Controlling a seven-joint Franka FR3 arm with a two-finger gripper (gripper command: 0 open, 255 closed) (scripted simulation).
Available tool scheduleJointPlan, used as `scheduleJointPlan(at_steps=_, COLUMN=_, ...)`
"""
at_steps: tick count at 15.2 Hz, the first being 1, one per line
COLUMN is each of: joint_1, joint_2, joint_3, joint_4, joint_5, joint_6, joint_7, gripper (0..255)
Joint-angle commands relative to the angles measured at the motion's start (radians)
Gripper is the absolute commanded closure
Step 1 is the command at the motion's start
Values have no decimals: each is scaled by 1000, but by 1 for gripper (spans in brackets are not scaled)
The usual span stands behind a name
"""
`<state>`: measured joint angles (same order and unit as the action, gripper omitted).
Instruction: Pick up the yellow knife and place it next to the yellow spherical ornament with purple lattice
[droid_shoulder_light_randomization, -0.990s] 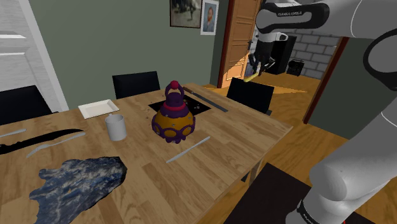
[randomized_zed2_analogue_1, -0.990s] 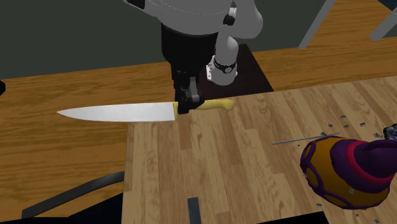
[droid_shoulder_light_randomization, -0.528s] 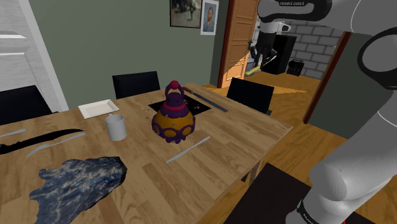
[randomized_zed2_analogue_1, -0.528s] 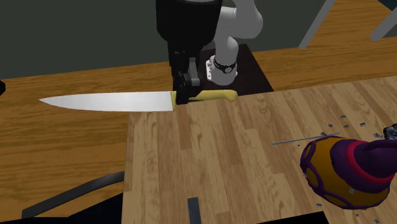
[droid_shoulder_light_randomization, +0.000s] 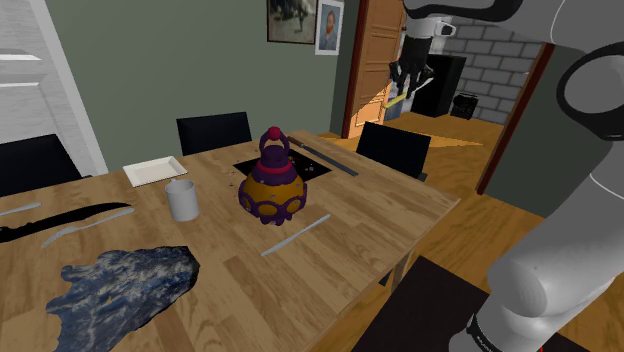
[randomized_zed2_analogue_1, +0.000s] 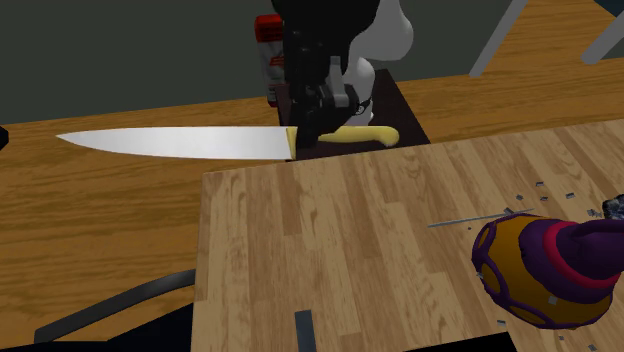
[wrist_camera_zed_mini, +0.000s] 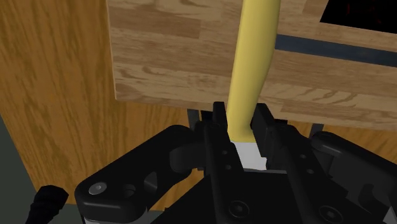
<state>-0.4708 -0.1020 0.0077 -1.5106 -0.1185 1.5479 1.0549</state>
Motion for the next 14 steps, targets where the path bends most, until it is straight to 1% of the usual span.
scheduleJointPlan(at_steps=1, joint_1=22, joint_2=-19, joint_3=29, joint_4=-20, joint_5=-4, joint_6=-6, joint_7=51, gripper=255)
scheduleJointPlan(at_steps=7, joint_1=86, joint_2=-30, joint_3=116, joint_4=-25, joint_5=-10, joint_6=-30, joint_7=199, gripper=255)
scheduleJointPlan(at_steps=13, joint_1=151, joint_2=2, joint_3=208, joint_4=18, joint_5=-21, joint_6=-65, joint_7=352, gripper=255)
scheduleJointPlan(at_steps=14, joint_1=151, joint_2=-5, joint_3=207, joint_4=-4, joint_5=-20, joint_6=-49, joint_7=353, gripper=255)
